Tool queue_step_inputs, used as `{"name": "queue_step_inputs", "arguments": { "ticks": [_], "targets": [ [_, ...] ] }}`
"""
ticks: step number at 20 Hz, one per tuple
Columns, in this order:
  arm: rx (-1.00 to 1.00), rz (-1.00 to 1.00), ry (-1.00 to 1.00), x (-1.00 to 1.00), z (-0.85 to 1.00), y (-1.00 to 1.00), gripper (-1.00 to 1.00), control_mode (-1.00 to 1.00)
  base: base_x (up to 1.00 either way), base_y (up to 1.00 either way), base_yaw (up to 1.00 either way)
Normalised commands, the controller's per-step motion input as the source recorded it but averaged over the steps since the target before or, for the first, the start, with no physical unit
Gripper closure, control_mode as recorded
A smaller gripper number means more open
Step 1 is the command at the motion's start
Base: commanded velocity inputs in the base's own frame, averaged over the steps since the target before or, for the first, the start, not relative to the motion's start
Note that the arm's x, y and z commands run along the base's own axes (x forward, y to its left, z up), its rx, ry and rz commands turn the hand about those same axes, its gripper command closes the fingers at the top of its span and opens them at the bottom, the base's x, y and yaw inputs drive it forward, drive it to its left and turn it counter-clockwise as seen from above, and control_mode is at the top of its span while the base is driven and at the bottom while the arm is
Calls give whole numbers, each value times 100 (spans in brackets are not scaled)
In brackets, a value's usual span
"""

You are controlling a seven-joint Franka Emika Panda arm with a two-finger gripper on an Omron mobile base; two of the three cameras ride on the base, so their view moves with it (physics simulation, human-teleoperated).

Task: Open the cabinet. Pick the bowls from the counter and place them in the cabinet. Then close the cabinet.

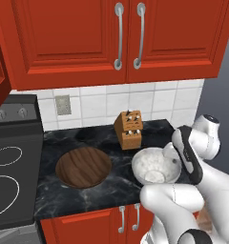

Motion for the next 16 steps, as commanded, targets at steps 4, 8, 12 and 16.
{"name": "queue_step_inputs", "arguments": {
  "ticks": [4, 8, 12, 16],
  "targets": [
    [1, -2, 0, -44, 29, -62, 100, -100, 0, 0, 0],
    [10, -16, -5, -52, 34, -34, 100, -100, 0, 0, 0],
    [13, -35, -4, -54, 47, -5, 100, -100, 0, 0, 0],
    [17, -39, 0, -47, 53, 0, 100, -100, 0, 0, 0]
  ]
}}
